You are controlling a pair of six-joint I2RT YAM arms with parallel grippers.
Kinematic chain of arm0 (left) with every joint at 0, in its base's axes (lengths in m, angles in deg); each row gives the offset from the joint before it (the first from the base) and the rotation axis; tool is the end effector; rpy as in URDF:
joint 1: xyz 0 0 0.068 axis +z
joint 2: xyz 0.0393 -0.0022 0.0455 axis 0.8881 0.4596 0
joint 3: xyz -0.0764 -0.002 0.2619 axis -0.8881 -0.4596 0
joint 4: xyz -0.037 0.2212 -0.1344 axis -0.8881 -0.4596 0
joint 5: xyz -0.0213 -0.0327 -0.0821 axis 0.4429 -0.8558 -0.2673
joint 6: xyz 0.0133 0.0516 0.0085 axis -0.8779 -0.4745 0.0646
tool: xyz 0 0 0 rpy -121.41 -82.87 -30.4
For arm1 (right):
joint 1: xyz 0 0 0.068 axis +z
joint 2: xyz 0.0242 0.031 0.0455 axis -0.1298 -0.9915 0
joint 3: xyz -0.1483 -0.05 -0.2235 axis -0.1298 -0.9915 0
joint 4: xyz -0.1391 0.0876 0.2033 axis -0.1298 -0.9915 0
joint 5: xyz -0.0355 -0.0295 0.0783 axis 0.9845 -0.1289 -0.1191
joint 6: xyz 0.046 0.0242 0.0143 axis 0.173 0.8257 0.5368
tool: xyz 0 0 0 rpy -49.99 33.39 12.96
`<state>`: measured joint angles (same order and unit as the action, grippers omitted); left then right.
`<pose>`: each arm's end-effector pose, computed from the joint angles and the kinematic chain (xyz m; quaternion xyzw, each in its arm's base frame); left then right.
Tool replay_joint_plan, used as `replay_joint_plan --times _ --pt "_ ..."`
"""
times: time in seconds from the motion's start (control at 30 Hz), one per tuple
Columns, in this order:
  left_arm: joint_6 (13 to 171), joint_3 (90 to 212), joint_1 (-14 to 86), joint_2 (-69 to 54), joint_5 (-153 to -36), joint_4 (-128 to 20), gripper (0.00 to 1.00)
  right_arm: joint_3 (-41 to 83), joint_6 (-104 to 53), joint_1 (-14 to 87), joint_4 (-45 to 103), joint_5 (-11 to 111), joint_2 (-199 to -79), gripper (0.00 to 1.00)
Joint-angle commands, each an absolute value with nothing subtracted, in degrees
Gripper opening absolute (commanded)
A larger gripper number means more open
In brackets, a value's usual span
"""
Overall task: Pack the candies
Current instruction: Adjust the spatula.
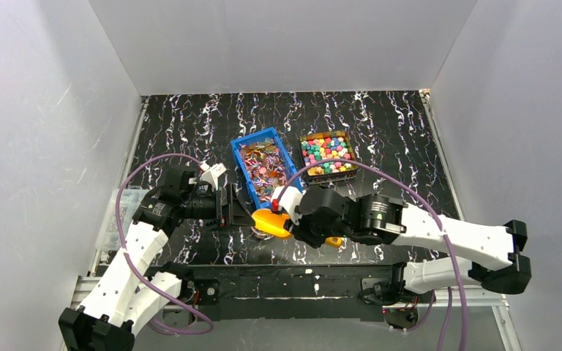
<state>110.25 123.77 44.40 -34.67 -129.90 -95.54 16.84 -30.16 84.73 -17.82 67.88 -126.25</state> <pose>0.1489 -0.0750 0.2890 0.0641 0.8605 -0.4632 0.2023 0.0598 0.2351 0.3564 -0.5284 0.7501 0.1836 0.3528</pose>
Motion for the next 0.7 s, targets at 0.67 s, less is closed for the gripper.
replay_joint_plan --times 0.67 --pt "110.7 126.4 44.2 -32.0 -129.5 -96.7 0.75 6.1 -35.2 87.7 6.7 71.9 -109.6 0.01"
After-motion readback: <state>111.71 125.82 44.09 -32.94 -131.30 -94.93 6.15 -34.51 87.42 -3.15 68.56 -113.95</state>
